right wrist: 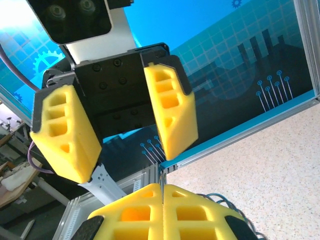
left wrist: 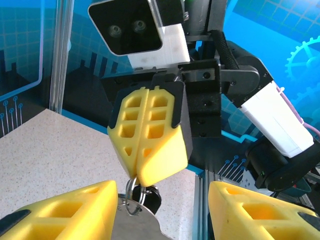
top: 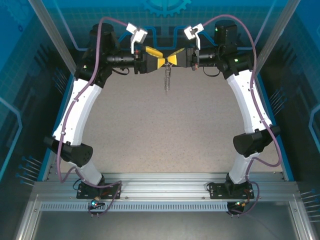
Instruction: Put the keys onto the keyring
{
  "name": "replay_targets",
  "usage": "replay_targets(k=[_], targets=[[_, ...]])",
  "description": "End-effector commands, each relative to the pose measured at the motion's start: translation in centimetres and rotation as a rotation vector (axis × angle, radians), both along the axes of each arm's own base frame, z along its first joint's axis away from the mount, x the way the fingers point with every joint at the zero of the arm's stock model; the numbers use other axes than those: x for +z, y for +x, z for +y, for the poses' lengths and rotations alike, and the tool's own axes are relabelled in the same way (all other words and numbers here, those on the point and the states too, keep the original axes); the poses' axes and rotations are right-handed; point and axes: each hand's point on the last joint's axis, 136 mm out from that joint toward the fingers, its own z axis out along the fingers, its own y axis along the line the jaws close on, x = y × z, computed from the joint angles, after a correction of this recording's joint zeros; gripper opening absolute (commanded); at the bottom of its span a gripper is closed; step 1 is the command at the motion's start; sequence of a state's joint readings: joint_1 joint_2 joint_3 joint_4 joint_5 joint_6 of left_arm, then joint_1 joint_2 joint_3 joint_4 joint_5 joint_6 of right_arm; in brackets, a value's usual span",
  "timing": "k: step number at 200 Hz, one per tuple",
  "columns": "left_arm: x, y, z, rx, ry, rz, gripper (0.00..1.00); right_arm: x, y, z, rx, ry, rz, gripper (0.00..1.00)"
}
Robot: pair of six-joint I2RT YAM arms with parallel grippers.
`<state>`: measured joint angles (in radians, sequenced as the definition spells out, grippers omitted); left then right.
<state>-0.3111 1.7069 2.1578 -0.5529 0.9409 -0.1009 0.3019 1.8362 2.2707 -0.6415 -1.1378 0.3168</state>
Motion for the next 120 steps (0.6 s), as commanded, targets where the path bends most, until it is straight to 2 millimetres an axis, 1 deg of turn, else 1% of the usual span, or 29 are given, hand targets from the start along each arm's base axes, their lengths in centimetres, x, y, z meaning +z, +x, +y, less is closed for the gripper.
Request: replay_targets(k=[1, 44, 74, 120], targets=[[-0.01, -0.29, 0.09, -0.029, 0.006, -0.006, 0.51, 0.88, -1.36, 0.38, 0.053, 0.013, -0.022, 0.00], [-0.67, -0.16, 0.10, -0.032, 0.018, 0.008, 0.47, 1.13, -1.65, 0.41, 0.069, 0.020, -0.024, 0.00], [-0.73, -0.01, -0.04, -0.041, 0.011, 0.016, 0.43, 1.22, -1.77, 0.55, 0.079, 0.023, -0.024, 0.00], [-0.75, 0.10, -0.25, -0.054, 0.000, 0.025, 0.39, 1.17, -1.85, 0.86, 0.088, 0.024, -0.024, 0.00]])
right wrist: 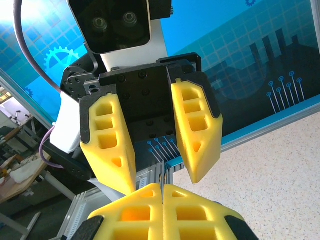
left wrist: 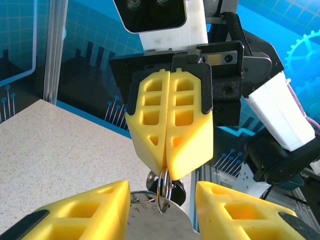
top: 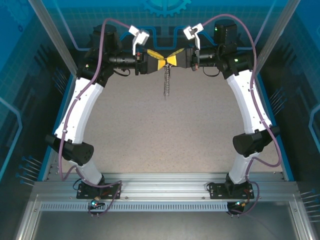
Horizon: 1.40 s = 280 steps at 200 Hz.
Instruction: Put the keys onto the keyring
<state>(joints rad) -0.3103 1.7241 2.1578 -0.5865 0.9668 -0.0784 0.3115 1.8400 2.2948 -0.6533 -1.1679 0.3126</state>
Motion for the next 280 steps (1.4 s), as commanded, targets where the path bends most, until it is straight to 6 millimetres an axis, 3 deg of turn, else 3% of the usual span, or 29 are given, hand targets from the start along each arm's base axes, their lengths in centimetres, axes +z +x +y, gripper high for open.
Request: replay_targets(k=[1, 66, 99, 115, 187, 280], targets=[[0.37, -0.01, -0.02, -0.027, -0.015, -0.002, 0.39, 0.53, -0.88, 0.60, 0.051, 0.013, -0.013, 0.00], [0.49, 0.13, -0.20, -0.041, -0.030, -0.001, 0.28, 0.38, -0.85, 1.13, 0.063, 0.013, -0.008, 0.00], [0.65, 0.00, -0.25, -0.052, -0.037, -0.005, 0.12, 0.28, -0.73, 1.22, 0.061, 0.011, -0.006, 0.00], [0.58, -0.09, -0.26, -0.056, -0.037, -0.003, 0.13, 0.41, -0.71, 1.17, 0.055, 0.012, -0.010, 0.00], [-0.03, -0.63, 0.49, -0.041, -0.024, 0.015, 0.37, 0.35, -0.26, 0.77, 0.022, 0.005, -0.015, 0.00], [0.47, -0.66, 0.34, -0.059, -0.056, 0.014, 0.28, 0.35, -0.76, 1.11, 0.032, 0.007, -0.010, 0.00]])
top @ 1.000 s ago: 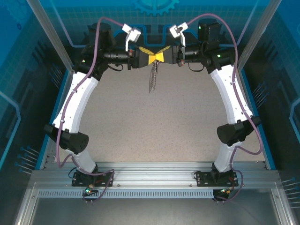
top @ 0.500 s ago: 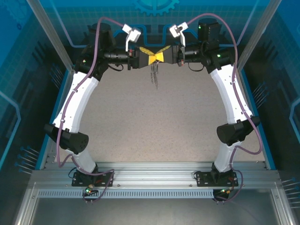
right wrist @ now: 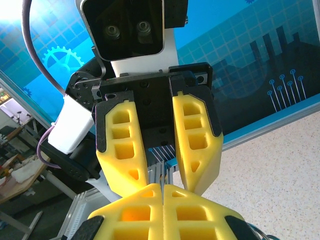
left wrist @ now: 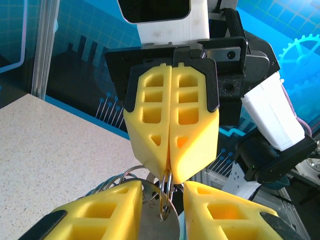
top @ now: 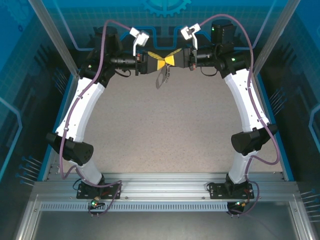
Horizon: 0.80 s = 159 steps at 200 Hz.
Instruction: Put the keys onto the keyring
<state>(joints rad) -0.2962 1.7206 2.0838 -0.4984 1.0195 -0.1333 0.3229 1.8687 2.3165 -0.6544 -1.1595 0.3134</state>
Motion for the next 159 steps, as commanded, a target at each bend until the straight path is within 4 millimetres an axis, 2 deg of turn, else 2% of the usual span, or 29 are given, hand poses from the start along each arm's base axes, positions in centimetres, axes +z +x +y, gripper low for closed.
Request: replay_targets(k=[1, 27, 84, 129, 159], targets=[[1.5, -1.2, 0.3, -0.028, -0.031, -0.028, 0.28, 0.9, -1.4, 0.5, 0.029, 0.012, -0.018, 0.00], [1.5, -1.2, 0.3, -0.033, -0.035, -0.027, 0.21, 0.8, -1.2, 0.6, 0.025, 0.010, -0.016, 0.00], [1.2, -1.5, 0.3, -0.044, -0.030, -0.022, 0.00, 0.9, -1.0, 0.6, 0.015, 0.012, -0.018, 0.00], [1.5, -1.3, 0.5, -0.009, -0.040, -0.052, 0.00, 1.3, -0.6, 0.5, -0.002, 0.024, -0.007, 0.00], [2.4, -0.7, 0.8, 0.050, -0.071, -0.091, 0.00, 2.1, 0.0, -0.8, -0.055, 0.054, -0.011, 0.19]])
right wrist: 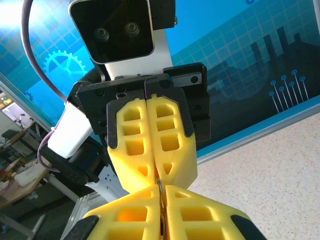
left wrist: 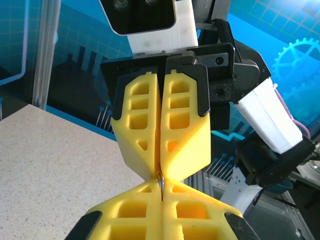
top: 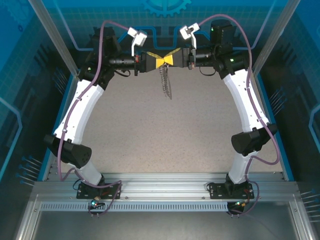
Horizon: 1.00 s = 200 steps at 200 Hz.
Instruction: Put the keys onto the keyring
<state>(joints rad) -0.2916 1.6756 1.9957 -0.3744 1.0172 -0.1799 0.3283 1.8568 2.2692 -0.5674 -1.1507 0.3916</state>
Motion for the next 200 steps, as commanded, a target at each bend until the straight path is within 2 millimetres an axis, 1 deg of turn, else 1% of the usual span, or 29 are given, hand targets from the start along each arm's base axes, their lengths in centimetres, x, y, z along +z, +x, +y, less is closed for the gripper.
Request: replay_targets(k=[1, 21, 42, 86, 98, 141, 179, 200], targets=[[2.0, -0.5, 0.6, 0.041, -0.042, -0.059, 0.00, 2.2, -0.4, -1.1, -0.048, 0.041, -0.039, 0.19], [2.3, -0.1, 0.7, 0.063, -0.068, -0.071, 0.00, 2.2, -0.2, -2.0, -0.084, 0.055, -0.037, 0.31], [2.5, 0.1, 0.7, 0.071, -0.084, -0.069, 0.00, 2.2, -0.3, -2.6, -0.109, 0.075, -0.034, 0.35], [2.9, 0.4, 0.6, 0.068, -0.112, -0.061, 0.00, 1.7, -0.2, -2.6, -0.111, 0.101, -0.006, 0.37], [3.0, 0.4, 0.5, 0.066, -0.118, -0.059, 0.00, 1.7, -0.1, -2.5, -0.110, 0.105, -0.005, 0.39], [3.4, 0.3, 0.5, 0.062, -0.133, -0.057, 0.00, 1.3, 0.2, -1.5, -0.088, 0.111, 0.009, 0.42], [3.4, 0.2, 0.4, 0.055, -0.139, -0.052, 0.00, 0.9, 0.0, -0.2, -0.048, 0.109, 0.020, 0.42], [3.5, 0.2, 0.5, 0.061, -0.144, -0.056, 0.00, 0.5, -0.1, 0.1, -0.042, 0.103, 0.023, 0.42]])
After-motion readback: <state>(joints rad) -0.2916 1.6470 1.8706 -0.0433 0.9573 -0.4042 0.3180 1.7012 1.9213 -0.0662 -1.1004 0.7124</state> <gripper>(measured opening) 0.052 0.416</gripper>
